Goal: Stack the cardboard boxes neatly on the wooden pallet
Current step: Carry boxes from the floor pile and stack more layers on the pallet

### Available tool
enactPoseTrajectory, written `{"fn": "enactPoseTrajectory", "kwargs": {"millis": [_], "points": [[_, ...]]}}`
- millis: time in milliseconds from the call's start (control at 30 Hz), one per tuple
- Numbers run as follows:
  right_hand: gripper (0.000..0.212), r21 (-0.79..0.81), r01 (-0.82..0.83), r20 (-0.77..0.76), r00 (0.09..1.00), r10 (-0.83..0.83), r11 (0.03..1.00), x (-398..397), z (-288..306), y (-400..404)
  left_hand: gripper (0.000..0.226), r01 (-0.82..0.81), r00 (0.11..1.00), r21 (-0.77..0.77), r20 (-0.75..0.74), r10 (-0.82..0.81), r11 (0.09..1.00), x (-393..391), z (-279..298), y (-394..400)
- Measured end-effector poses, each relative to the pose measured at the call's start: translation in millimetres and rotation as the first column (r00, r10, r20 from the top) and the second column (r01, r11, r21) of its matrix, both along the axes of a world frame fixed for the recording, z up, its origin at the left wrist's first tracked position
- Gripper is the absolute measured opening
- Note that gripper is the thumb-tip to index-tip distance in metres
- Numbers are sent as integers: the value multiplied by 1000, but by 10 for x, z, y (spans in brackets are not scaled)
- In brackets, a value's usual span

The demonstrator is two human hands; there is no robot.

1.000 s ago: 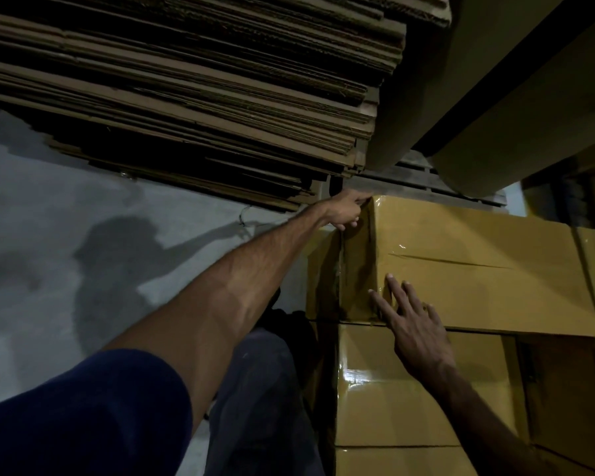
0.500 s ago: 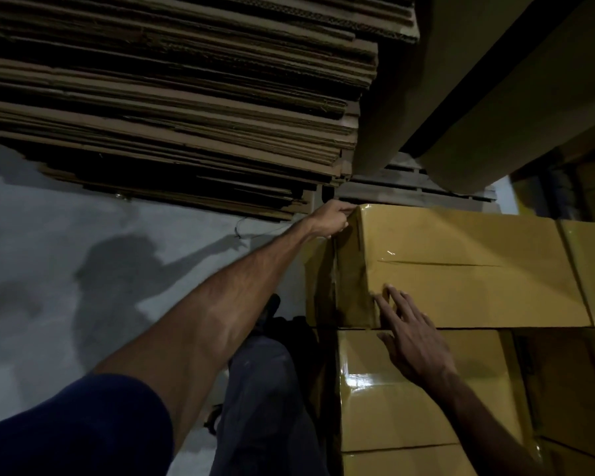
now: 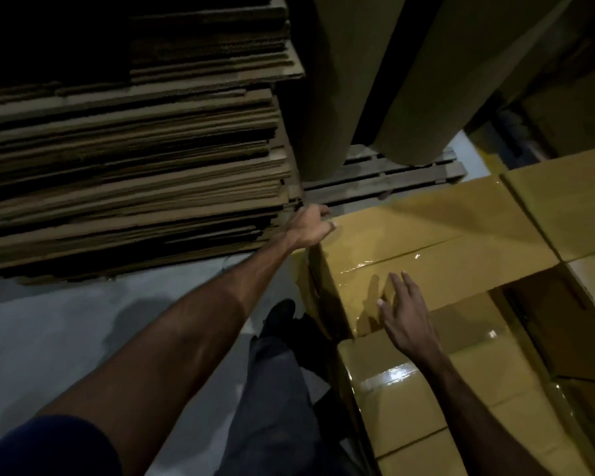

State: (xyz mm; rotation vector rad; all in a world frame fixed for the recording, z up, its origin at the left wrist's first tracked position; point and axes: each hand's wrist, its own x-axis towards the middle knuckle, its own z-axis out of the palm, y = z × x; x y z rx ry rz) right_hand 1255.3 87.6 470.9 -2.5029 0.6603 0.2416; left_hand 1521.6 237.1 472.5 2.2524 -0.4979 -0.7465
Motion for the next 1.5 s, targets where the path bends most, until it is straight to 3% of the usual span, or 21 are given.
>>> {"fn": "enactPoseTrajectory", "kwargs": {"millis": [133,267,333,433,533,667,867,1167,1400,1500], "points": [[85,-10,232,4,973,-232,973,130,-66,-386,65,231,970,68,61,-235,971,240,34,-698],[73,27,502,27,864,-502,865,275,-65,-805,71,390,917,98,42,-396,915,446,4,-1560],[75,42,666,47,744,-667,745,368,-56,-1027,72,471,876,111,58,-479,875,509,11,-2011],[83,121,871,26,477,-878,477,529,-75,-1309,67,577,809,99,71,-584,811,602,-19,-2611],[85,177,947,40,266,-963,269,639,-126,-1541,64,645,759,57,58,-648,762,661,-94,-3114],[88,231,970,48,64,-997,73,671,-215,-1741,37,701,712,-50,7,-702,711,624,-230,-3572],[67,334,943,27,-14,-1000,-4,586,-394,-1784,51,699,709,-147,23,-704,700,528,-318,-3801],[61,370,929,111,-15,-994,28,601,-380,-1776,52,641,759,-200,23,-650,741,500,-418,-3865],[56,381,924,105,-69,-992,-24,645,-398,-1859,59,615,773,-212,-27,-634,760,517,-435,-3880],[65,342,939,73,-70,-995,-41,645,-416,-1888,69,625,761,-214,-48,-647,751,516,-414,-3886]]}}
